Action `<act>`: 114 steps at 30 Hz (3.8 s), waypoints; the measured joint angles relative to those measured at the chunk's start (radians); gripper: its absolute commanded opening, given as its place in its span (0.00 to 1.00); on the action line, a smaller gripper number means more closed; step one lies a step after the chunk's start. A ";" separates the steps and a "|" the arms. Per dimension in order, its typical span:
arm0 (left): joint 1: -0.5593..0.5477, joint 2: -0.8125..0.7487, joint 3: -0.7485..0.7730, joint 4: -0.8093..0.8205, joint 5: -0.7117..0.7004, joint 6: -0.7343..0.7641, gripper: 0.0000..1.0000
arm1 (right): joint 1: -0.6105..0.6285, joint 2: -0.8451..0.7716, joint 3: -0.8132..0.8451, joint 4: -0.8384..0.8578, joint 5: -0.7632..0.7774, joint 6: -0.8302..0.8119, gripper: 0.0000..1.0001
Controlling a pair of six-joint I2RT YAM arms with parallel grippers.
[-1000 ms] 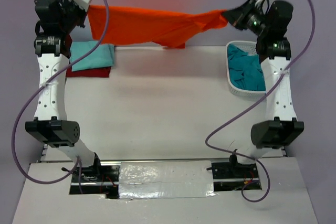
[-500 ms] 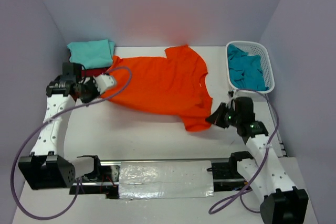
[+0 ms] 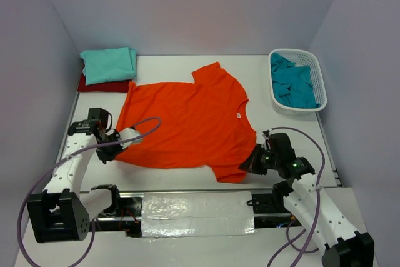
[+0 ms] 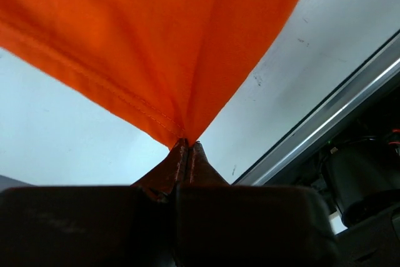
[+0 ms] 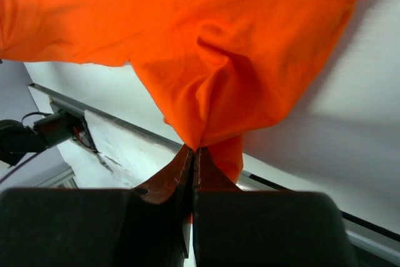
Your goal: Fold and stack the t-shirts
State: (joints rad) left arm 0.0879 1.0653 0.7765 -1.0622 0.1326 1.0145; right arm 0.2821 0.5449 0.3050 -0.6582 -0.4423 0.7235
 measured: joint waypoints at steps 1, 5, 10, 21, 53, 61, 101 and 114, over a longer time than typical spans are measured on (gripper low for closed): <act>0.000 -0.003 0.007 0.003 0.000 -0.006 0.00 | 0.000 0.033 0.023 0.005 0.002 -0.002 0.00; 0.000 0.065 0.113 0.035 0.008 -0.099 0.00 | -0.004 0.269 0.198 0.035 0.024 -0.044 0.00; 0.000 0.286 0.303 0.145 0.024 -0.223 0.00 | -0.034 0.635 0.433 0.188 0.035 -0.132 0.00; 0.049 0.571 0.423 0.317 -0.049 -0.385 0.00 | -0.162 1.128 0.784 0.298 0.027 -0.246 0.00; 0.190 0.748 0.419 0.282 0.121 -0.706 0.68 | -0.169 1.015 0.559 0.130 0.141 -0.300 0.76; 0.164 0.779 0.419 0.305 0.171 -0.710 0.00 | -0.169 1.075 0.539 0.214 0.087 -0.263 0.06; -0.332 0.332 0.639 0.257 0.013 -0.419 0.17 | 0.023 0.397 0.439 -0.097 0.235 -0.107 0.19; -1.004 0.663 0.497 0.466 0.319 -0.520 0.64 | 0.005 0.798 0.471 0.114 0.085 -0.277 0.47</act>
State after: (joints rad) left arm -0.9157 1.7279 1.2732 -0.5964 0.4515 0.4946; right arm 0.2871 1.3430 0.7761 -0.5438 -0.3576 0.4461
